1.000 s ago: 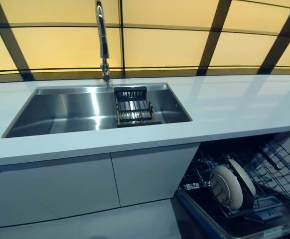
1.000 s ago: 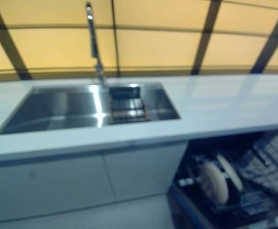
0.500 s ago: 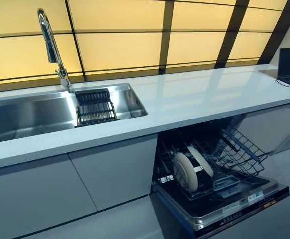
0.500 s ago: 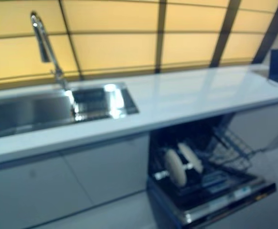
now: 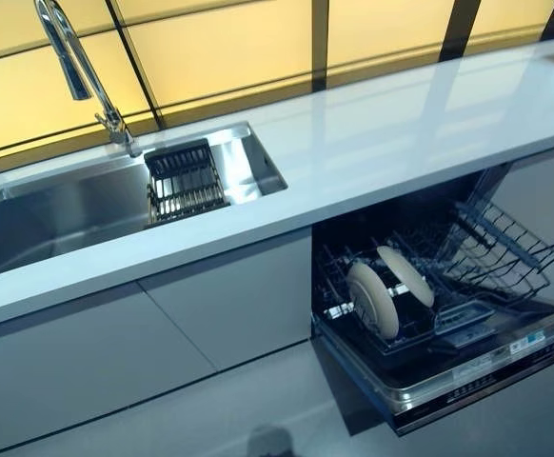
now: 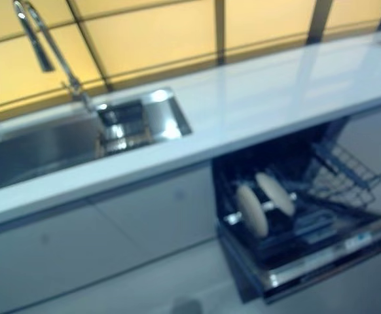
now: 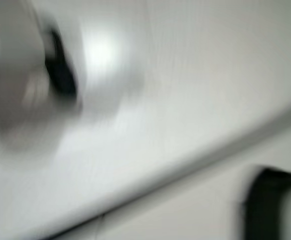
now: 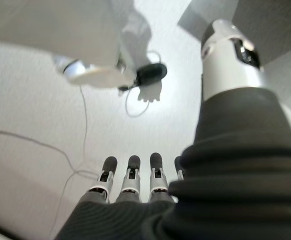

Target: Take plates into dishwasher

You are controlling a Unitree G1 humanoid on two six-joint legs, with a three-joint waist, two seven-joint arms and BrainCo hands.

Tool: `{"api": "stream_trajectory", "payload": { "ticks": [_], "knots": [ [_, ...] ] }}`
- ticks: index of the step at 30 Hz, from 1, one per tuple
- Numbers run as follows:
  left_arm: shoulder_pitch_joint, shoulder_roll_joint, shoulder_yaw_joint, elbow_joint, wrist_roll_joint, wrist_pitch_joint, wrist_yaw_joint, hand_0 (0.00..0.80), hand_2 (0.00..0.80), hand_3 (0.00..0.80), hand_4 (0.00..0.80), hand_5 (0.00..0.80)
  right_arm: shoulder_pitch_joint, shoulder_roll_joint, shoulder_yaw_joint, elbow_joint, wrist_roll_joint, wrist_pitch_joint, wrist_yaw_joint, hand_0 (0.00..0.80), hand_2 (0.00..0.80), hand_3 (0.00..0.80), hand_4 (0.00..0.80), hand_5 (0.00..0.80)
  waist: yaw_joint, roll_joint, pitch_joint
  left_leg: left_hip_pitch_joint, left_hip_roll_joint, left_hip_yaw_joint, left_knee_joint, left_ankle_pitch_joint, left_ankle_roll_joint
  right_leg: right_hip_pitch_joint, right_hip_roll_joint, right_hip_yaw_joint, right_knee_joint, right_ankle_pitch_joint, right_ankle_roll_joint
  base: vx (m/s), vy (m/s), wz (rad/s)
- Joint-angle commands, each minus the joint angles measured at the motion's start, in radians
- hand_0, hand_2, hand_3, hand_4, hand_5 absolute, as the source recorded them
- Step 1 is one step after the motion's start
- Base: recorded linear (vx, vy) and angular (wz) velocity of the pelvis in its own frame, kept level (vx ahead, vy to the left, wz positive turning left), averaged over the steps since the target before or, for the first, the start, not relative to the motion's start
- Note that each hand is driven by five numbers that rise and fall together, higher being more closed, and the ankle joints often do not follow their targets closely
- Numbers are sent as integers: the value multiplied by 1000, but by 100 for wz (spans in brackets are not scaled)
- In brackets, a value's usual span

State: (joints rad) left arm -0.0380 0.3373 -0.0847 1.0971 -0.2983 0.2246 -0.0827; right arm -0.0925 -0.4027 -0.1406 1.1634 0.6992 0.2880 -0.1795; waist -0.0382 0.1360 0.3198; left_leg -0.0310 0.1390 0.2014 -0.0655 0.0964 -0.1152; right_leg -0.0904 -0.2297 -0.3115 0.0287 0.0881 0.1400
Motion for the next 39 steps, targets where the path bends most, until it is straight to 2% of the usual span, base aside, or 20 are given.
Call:
{"api": "stream_trajectory", "payload": {
  "ticks": [1,2,4,5,7,9,10,12,17,21,25,29,33,36,39],
  "knots": [
    [-29,-4,1,12,-49,-17,19,0,0,0,0,0,-44,-11,20,10,34,-33,15,0,0,0,0,0,4,-9,37,2,-47,6,-2,-46,63,-45,31,32,139,-131,-39,-54,-1,5],
    [-30,-6,2,10,-52,-17,19,0,0,0,0,0,-46,-12,21,11,36,-35,19,0,0,0,0,0,4,-7,38,-1,-48,4,-2,-44,61,-42,33,34,132,-130,-41,-163,-1,8],
    [-58,-27,4,4,-36,-34,1,0,0,0,0,0,-71,-16,29,8,78,-53,3,0,0,0,0,0,-1,-22,48,-42,-68,23,173,-134,72,-55,3,30,117,-117,-60,-232,27,17],
    [-68,-31,1,-1,-39,-30,-2,0,0,0,0,0,-81,-18,30,7,77,-54,-8,0,0,0,0,0,0,-17,51,-37,-73,17,170,-147,80,-71,-5,26,151,-128,-58,-142,120,24],
    [-86,-39,-22,2,-57,-26,8,0,0,0,0,0,-99,-16,25,19,120,-72,-21,0,0,0,0,0,0,4,63,-41,-81,20,163,-143,88,-101,-8,25,215,-151,-60,-120,116,16],
    [-88,-42,-33,7,-66,-29,8,0,0,0,0,0,-112,-25,15,16,144,-80,-42,0,0,0,0,0,0,13,80,-68,-89,17,219,-163,98,-118,-22,28,249,-161,-67,-48,61,11],
    [-77,-48,-40,10,-77,-31,15,0,0,0,0,0,-120,-36,5,13,144,-86,-55,0,0,0,0,0,0,24,91,-71,-93,19,252,-192,96,-126,-33,37,289,-191,-57,23,64,11],
    [-63,-48,-42,9,-89,-36,19,0,0,0,0,0,-127,-49,-3,14,151,-91,-55,0,0,0,0,0,0,31,101,-87,-98,20,286,-203,96,-136,-39,41,301,-192,-59,-7,48,6],
    [-25,-55,-38,24,-114,-70,21,0,0,0,0,0,-155,-61,-18,4,208,-150,-26,0,0,0,0,0,8,52,135,-135,-125,13,377,-239,108,-179,-63,65,376,-217,-69,-37,40,-1],
    [1,-72,-34,31,-131,-89,0,0,0,0,0,0,-176,-56,-32,-13,290,-210,32,0,0,0,0,0,12,66,152,-183,-120,17,460,-267,118,-225,-86,87,463,-255,-86,-36,16,-13],
    [3,-85,-47,27,-150,-94,-6,0,0,0,0,0,-231,-72,-45,-40,401,-216,61,0,0,0,0,0,15,80,162,-232,-106,19,535,-287,125,-277,-104,105,565,-297,-108,-36,19,4],
    [2,-90,-54,21,-164,-97,-1,0,0,0,0,0,-261,-73,-48,-46,443,-237,81,0,0,0,0,0,20,84,165,-252,-103,20,569,-298,130,-296,-114,107,611,-315,-114,-21,-8,9],
    [5,-97,-58,6,-182,-74,23,0,0,0,0,0,-343,-72,-60,-92,543,-303,97,0,0,0,0,0,38,84,163,-305,-100,13,661,-332,137,-339,-133,107,717,-356,-131,-22,-35,7],
    [6,-98,-61,4,-184,-70,25,0,0,0,0,0,-359,-76,-59,-97,554,-310,99,0,0,0,0,0,41,84,163,-315,-99,12,679,-336,136,-347,-137,107,735,-361,-133,-8,-27,15],
    [34,-93,-67,-10,-180,-58,31,0,0,0,0,0,-463,-115,-59,-144,601,-316,173,0,0,0,0,0,71,90,165,-356,-100,5,740,-350,140,-380,-156,101,805,-383,-141,-21,-46,16]
  ]
}}
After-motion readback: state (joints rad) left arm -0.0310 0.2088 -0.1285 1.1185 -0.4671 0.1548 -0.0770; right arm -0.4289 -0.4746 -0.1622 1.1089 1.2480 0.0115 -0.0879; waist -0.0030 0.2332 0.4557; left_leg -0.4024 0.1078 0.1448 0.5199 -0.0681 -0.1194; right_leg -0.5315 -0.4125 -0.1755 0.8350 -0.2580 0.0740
